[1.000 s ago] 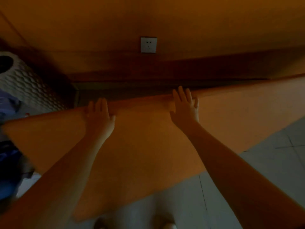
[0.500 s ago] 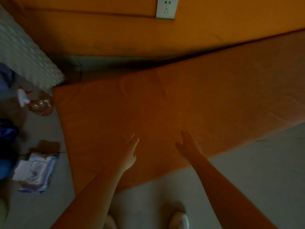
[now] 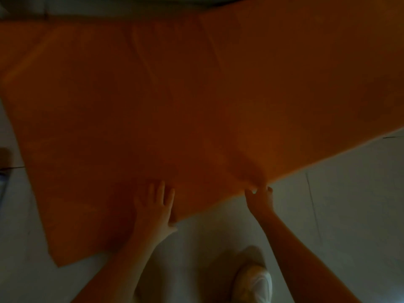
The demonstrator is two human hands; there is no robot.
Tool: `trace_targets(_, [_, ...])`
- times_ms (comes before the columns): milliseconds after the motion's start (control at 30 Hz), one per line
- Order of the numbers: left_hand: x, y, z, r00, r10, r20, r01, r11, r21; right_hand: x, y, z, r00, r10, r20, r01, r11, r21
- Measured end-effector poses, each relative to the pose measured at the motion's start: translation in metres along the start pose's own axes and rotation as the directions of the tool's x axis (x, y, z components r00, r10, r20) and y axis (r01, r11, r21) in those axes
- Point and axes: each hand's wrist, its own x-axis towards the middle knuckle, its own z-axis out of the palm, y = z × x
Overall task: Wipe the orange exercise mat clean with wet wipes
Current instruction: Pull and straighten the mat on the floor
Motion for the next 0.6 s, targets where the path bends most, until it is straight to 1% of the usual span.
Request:
trace_targets(67, [0.009,-0.005,0.017,0.997,0.017,-0.078,-0.014,0.999,0.034,0.023,0.008,0.01,0.989,0.113,-0.099,-0.103,0.99,0.097])
trace_targets(100, [0.013,-0.011,0.028,0.996,0.048,-0.077,-0.045,0.998,0.044,0.031,0.006,0.013,0.975,0.164,-0.151,-0.141,0.978,0.156])
trace_targets(167, [0.021,-0.02,0.047,0.993,0.073,-0.093,-0.07,0.997,0.036,0.05,0.0,0.014,0.934,0.279,-0.223,-0.198,0.924,0.326])
trace_targets(200, [0.024,-0.024,0.05,0.985,0.102,-0.136,-0.095,0.994,0.063,0.059,-0.004,0.011,0.901,0.359,-0.242,-0.225,0.866,0.447])
trace_targets(233, [0.024,-0.027,0.049,0.98,0.117,-0.163,-0.106,0.992,0.076,0.068,-0.006,0.008,0.868,0.443,-0.225,-0.241,0.771,0.59])
trace_targets(267, [0.029,-0.03,0.053,0.969,0.147,-0.197,-0.135,0.988,0.072,0.074,-0.008,0.001,0.849,0.503,-0.164,-0.245,0.647,0.722])
trace_targets(300, [0.03,-0.03,0.051,0.973,0.146,-0.178,-0.14,0.989,0.046,0.077,-0.006,-0.006,0.854,0.509,-0.106,-0.231,0.554,0.8])
trace_targets(333, [0.031,-0.031,0.053,0.975,0.146,-0.169,-0.142,0.989,0.038,0.077,-0.003,-0.013,0.877,0.476,-0.064,-0.224,0.524,0.822])
trace_targets(400, [0.036,-0.032,0.055,0.973,0.166,-0.163,-0.162,0.986,0.036,0.074,0.007,-0.024,0.919,0.394,-0.027,-0.208,0.54,0.815])
trace_targets(467, [0.036,-0.032,0.054,0.969,0.196,-0.153,-0.188,0.98,0.064,0.065,0.013,-0.031,0.946,0.322,-0.05,-0.148,0.561,0.815])
trace_targets(533, [0.036,-0.035,0.058,0.965,0.216,-0.15,-0.206,0.975,0.078,0.056,0.013,-0.035,0.957,0.277,-0.084,-0.093,0.567,0.818])
trace_targets(600, [0.037,-0.039,0.057,0.97,0.197,-0.145,-0.188,0.979,0.074,0.049,0.015,-0.036,0.961,0.264,-0.086,-0.074,0.542,0.837])
